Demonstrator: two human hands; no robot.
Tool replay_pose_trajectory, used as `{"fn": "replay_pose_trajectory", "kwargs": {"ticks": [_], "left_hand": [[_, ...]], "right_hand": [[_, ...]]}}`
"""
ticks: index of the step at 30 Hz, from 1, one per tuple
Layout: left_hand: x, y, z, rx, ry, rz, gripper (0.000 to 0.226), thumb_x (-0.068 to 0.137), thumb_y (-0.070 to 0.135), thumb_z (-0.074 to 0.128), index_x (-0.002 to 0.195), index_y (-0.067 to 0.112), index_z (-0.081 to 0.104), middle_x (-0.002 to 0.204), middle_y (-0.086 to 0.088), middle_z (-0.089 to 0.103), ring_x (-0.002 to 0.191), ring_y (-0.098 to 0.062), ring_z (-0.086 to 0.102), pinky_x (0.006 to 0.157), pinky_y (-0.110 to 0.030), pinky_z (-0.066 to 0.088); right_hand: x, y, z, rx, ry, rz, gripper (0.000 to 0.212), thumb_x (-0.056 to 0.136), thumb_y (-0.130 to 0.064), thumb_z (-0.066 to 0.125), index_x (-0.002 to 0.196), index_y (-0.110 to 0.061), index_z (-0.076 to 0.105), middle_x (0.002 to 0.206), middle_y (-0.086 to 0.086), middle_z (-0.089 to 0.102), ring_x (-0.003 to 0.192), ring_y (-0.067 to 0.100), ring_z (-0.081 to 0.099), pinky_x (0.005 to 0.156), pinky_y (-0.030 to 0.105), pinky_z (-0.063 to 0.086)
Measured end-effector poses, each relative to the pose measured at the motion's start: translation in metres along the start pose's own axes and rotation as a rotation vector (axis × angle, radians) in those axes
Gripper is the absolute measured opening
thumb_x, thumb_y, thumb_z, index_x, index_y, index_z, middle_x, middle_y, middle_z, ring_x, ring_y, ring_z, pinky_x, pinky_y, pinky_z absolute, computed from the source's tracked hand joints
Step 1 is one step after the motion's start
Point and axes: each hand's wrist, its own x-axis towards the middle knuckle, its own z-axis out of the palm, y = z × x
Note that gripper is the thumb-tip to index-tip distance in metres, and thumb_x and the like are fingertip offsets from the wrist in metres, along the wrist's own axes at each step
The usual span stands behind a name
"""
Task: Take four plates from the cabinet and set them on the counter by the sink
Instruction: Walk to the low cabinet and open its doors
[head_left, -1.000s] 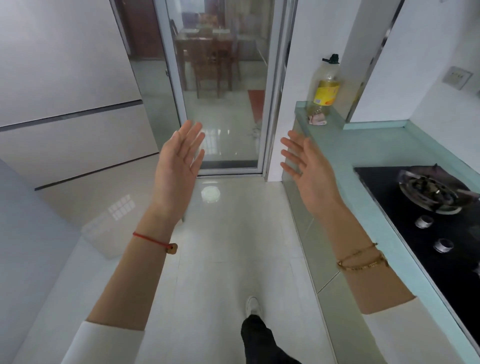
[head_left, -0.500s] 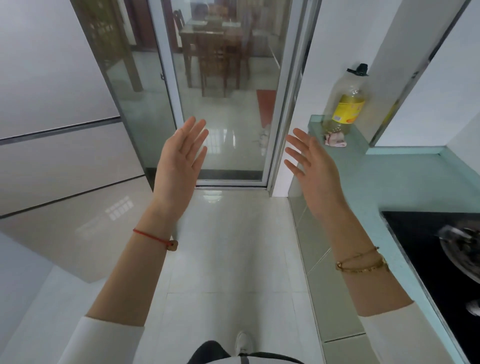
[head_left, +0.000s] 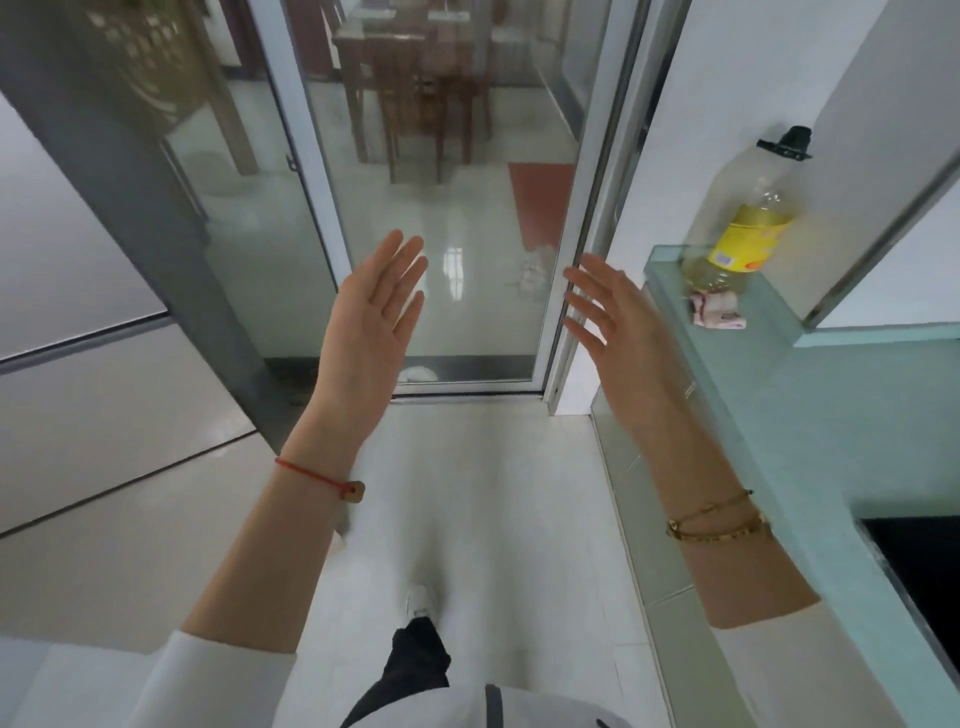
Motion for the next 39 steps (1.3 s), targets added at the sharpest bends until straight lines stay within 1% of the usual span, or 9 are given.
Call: {"fn": "replay_pose_trajectory", "kwargs": {"ticks": [7, 11, 14, 20, 27, 30, 33, 37, 39], "left_hand": [[0.136, -0.007, -0.028, 0.017, -0.132, -0.095, 0.049, 0.108, 0.029, 0.017, 0.151, 0.013, 0.036, 0.151, -0.002, 0.049, 0.139, -0.014, 0.047, 0.122, -0.038, 0.029], [0.199, -0.019, -0.032, 0.010, -0.212, -0.153, 0.050, 0.108, 0.030, 0.017, 0.151, 0.012, 0.036, 0.152, -0.002, 0.048, 0.140, -0.015, 0.047, 0.121, -0.036, 0.029], [0.248, -0.033, -0.025, -0.004, -0.275, -0.206, 0.050, 0.108, 0.031, 0.017, 0.151, 0.012, 0.036, 0.152, -0.003, 0.048, 0.140, -0.015, 0.046, 0.121, -0.036, 0.029], [0.336, -0.079, 0.009, -0.021, -0.403, -0.303, 0.050, 0.108, 0.030, 0.018, 0.152, 0.012, 0.035, 0.154, -0.004, 0.046, 0.142, -0.017, 0.044, 0.123, -0.038, 0.027], [0.421, -0.134, 0.072, -0.050, -0.541, -0.400, 0.047, 0.107, 0.028, 0.025, 0.148, 0.012, 0.042, 0.149, -0.002, 0.052, 0.138, -0.013, 0.049, 0.121, -0.037, 0.030], [0.442, -0.157, 0.097, -0.020, -0.644, -0.446, 0.049, 0.105, 0.027, 0.026, 0.150, 0.012, 0.037, 0.149, -0.002, 0.051, 0.139, -0.013, 0.048, 0.120, -0.034, 0.032], [0.455, -0.178, 0.125, -0.027, -0.706, -0.542, 0.043, 0.107, 0.024, 0.025, 0.145, 0.017, 0.042, 0.141, 0.003, 0.057, 0.137, -0.012, 0.049, 0.121, -0.036, 0.030], [0.464, -0.205, 0.158, -0.013, -0.794, -0.694, 0.042, 0.105, 0.029, 0.033, 0.142, 0.021, 0.050, 0.136, 0.006, 0.063, 0.132, -0.009, 0.055, 0.118, -0.034, 0.034], [0.466, -0.214, 0.167, 0.001, -0.844, -0.732, 0.038, 0.104, 0.031, 0.036, 0.136, 0.024, 0.056, 0.131, 0.008, 0.067, 0.130, -0.009, 0.057, 0.117, -0.032, 0.036]], "right_hand": [[0.108, 0.021, 0.031, 0.044, 0.115, -0.059, 0.033, 0.104, -0.032, 0.037, 0.126, -0.022, 0.060, 0.123, -0.003, 0.066, 0.110, 0.009, 0.062, 0.100, 0.030, 0.048], [0.149, 0.026, 0.030, 0.037, 0.237, -0.076, 0.033, 0.104, -0.028, 0.036, 0.126, -0.020, 0.060, 0.129, 0.003, 0.063, 0.118, 0.017, 0.059, 0.108, 0.037, 0.044], [0.179, 0.028, 0.019, 0.023, 0.329, -0.095, 0.032, 0.104, -0.028, 0.038, 0.125, -0.022, 0.061, 0.131, 0.002, 0.064, 0.124, 0.020, 0.058, 0.106, 0.035, 0.046], [0.241, 0.032, -0.019, 0.032, 0.501, -0.123, 0.034, 0.102, -0.031, 0.042, 0.127, -0.021, 0.062, 0.127, 0.001, 0.067, 0.117, 0.017, 0.061, 0.097, 0.031, 0.047], [0.302, 0.025, -0.075, 0.019, 0.647, -0.172, 0.037, 0.102, -0.034, 0.042, 0.130, -0.019, 0.061, 0.121, -0.003, 0.069, 0.110, 0.013, 0.063, 0.098, 0.032, 0.048], [0.315, 0.020, -0.094, 0.035, 0.736, -0.186, 0.037, 0.102, -0.031, 0.044, 0.130, -0.014, 0.061, 0.119, -0.001, 0.069, 0.105, 0.014, 0.063, 0.095, 0.032, 0.048], [0.318, 0.015, -0.110, 0.032, 0.829, -0.217, 0.036, 0.102, -0.030, 0.043, 0.128, -0.014, 0.062, 0.121, 0.003, 0.067, 0.109, 0.021, 0.060, 0.099, 0.036, 0.048], [0.313, 0.014, -0.122, 0.035, 0.987, -0.279, 0.029, 0.104, -0.024, 0.041, 0.117, -0.018, 0.066, 0.108, -0.003, 0.072, 0.095, 0.010, 0.067, 0.084, 0.023, 0.052], [0.310, 0.014, -0.123, 0.014, 1.048, -0.276, 0.029, 0.104, -0.024, 0.039, 0.118, -0.018, 0.064, 0.111, -0.001, 0.069, 0.100, 0.013, 0.063, 0.092, 0.029, 0.050]]}}
